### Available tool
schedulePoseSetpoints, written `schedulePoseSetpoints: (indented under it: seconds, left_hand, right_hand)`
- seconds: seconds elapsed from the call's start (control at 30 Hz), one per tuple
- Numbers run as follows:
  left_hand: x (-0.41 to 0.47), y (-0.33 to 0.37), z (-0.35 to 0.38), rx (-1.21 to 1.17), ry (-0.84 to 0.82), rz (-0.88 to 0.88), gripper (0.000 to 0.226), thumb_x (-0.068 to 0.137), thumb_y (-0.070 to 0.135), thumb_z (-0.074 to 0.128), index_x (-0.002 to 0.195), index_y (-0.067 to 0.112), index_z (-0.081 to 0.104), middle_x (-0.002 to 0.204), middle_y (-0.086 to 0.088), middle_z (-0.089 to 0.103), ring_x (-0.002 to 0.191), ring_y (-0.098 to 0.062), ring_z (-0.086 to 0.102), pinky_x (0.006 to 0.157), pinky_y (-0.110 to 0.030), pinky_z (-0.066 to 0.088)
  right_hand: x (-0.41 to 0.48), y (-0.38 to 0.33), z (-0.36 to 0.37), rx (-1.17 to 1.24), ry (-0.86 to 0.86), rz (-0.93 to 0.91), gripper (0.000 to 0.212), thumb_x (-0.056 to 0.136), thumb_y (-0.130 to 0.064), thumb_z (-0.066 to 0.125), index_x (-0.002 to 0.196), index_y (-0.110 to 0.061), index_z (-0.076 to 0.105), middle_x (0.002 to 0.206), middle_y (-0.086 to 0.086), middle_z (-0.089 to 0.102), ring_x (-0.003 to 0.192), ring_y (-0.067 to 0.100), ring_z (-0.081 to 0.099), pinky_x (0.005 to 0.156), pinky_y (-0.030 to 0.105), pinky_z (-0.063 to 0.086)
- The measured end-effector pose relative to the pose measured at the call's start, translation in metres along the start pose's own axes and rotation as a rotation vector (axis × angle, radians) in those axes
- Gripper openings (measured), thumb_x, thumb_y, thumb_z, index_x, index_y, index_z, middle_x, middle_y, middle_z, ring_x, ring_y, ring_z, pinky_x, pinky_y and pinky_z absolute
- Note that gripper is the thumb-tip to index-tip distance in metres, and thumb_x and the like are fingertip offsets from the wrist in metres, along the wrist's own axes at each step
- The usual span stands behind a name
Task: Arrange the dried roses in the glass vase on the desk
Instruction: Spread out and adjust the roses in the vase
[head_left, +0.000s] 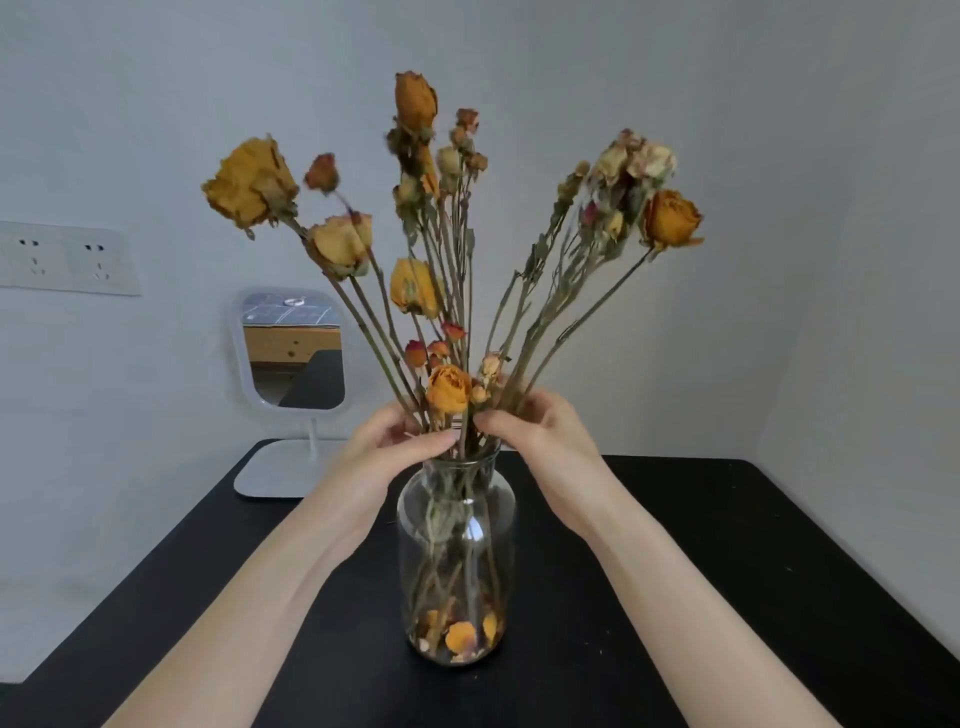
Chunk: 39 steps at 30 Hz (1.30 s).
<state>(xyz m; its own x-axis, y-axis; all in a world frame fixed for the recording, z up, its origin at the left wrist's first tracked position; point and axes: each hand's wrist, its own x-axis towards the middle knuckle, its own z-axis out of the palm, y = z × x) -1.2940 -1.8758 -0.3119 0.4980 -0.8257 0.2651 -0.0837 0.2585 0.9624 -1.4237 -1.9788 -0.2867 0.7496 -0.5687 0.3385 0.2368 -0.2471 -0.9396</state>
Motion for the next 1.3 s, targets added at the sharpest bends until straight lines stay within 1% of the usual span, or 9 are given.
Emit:
schedulePoseSetpoints:
  seconds: [0.17,0.4,0.53,0.67,0.77,0.9,1.03,1.2,1.3]
  left_hand:
    - [0.005,0.010,-0.001,-0.047,0.041,0.057,0.051,0.062,0.025,0.071,0.112,0.023,0.062,0.109,0.002,0.069,0.108,-0.015,0.060,0.097,-0.035,0.040]
    - [-0.002,-0.001,0.000,0.029,-0.016,0.018,0.042,0.066,0.034,0.070,0.107,0.023,0.068,0.108,0.003,0.070,0.106,-0.010,0.062,0.097,-0.030,0.041]
    - [0.004,0.005,-0.004,-0.024,-0.020,0.104,0.040,0.067,0.023,0.076,0.105,0.032,0.066,0.110,0.004,0.069,0.108,-0.012,0.060,0.092,-0.031,0.042]
    - [-0.005,-0.015,-0.009,0.040,-0.090,0.013,0.071,0.058,0.036,0.079,0.123,0.033,0.052,0.124,0.008,0.061,0.119,-0.010,0.053,0.102,-0.037,0.039]
    - [-0.016,-0.037,-0.008,0.130,-0.173,-0.073,0.080,0.054,0.041,0.082,0.125,0.041,0.044,0.126,0.017,0.058,0.118,-0.004,0.052,0.102,-0.033,0.040]
    - [-0.022,-0.054,-0.006,0.135,-0.154,-0.111,0.084,0.048,0.043,0.085,0.117,0.051,0.039,0.113,0.034,0.058,0.108,0.011,0.054,0.081,-0.010,0.046]
    - [-0.031,-0.066,-0.005,0.112,-0.194,-0.081,0.101,0.054,0.021,0.086,0.130,0.047,0.026,0.123,0.029,0.050,0.109,0.014,0.051,0.078,-0.007,0.046]
    - [-0.028,-0.064,-0.007,0.191,-0.194,-0.080,0.094,0.056,0.019,0.084,0.134,0.030,0.034,0.129,0.011,0.052,0.113,0.002,0.054,0.088,-0.018,0.049]
    - [-0.022,-0.060,-0.008,0.176,-0.219,-0.074,0.091,0.058,0.017,0.083,0.134,0.026,0.035,0.127,0.009,0.054,0.112,0.002,0.055,0.082,-0.013,0.049]
  right_hand:
    - [0.007,-0.004,-0.003,0.172,0.027,-0.081,0.032,0.086,-0.006,0.057,0.118,-0.004,0.056,0.115,0.011,0.066,0.109,0.022,0.060,0.100,0.039,0.043]
    - [0.000,0.008,-0.002,0.011,-0.037,-0.018,0.027,0.083,-0.006,0.062,0.109,-0.015,0.063,0.106,-0.002,0.071,0.100,0.007,0.064,0.081,0.016,0.049]
    - [0.007,-0.003,-0.006,0.180,-0.014,-0.097,0.046,0.080,0.002,0.063,0.124,-0.003,0.051,0.117,0.014,0.064,0.111,0.025,0.060,0.100,0.039,0.043]
    - [0.000,0.009,-0.011,0.120,-0.095,0.010,0.056,0.078,-0.006,0.068,0.129,-0.005,0.045,0.124,0.015,0.060,0.116,0.026,0.056,0.107,0.048,0.036]
    - [-0.004,0.020,-0.009,0.008,-0.197,0.111,0.059,0.072,-0.024,0.074,0.126,-0.013,0.052,0.122,0.004,0.063,0.115,0.018,0.058,0.107,0.044,0.037]
    - [-0.001,0.023,-0.006,-0.074,-0.273,0.096,0.045,0.073,-0.026,0.075,0.115,-0.027,0.059,0.114,-0.005,0.067,0.106,0.010,0.062,0.096,0.030,0.047]
    - [-0.004,0.027,0.000,-0.176,-0.285,0.065,0.042,0.073,-0.021,0.077,0.106,-0.040,0.059,0.108,-0.017,0.067,0.101,-0.001,0.061,0.077,0.009,0.049]
    - [-0.002,0.033,0.001,-0.204,-0.192,0.032,0.040,0.071,-0.025,0.079,0.105,-0.036,0.059,0.099,-0.022,0.068,0.095,-0.005,0.062,0.070,0.006,0.048]
    - [-0.001,0.033,-0.002,-0.184,-0.160,0.014,0.042,0.071,-0.032,0.078,0.107,-0.037,0.058,0.103,-0.020,0.068,0.097,-0.004,0.062,0.073,0.008,0.049]
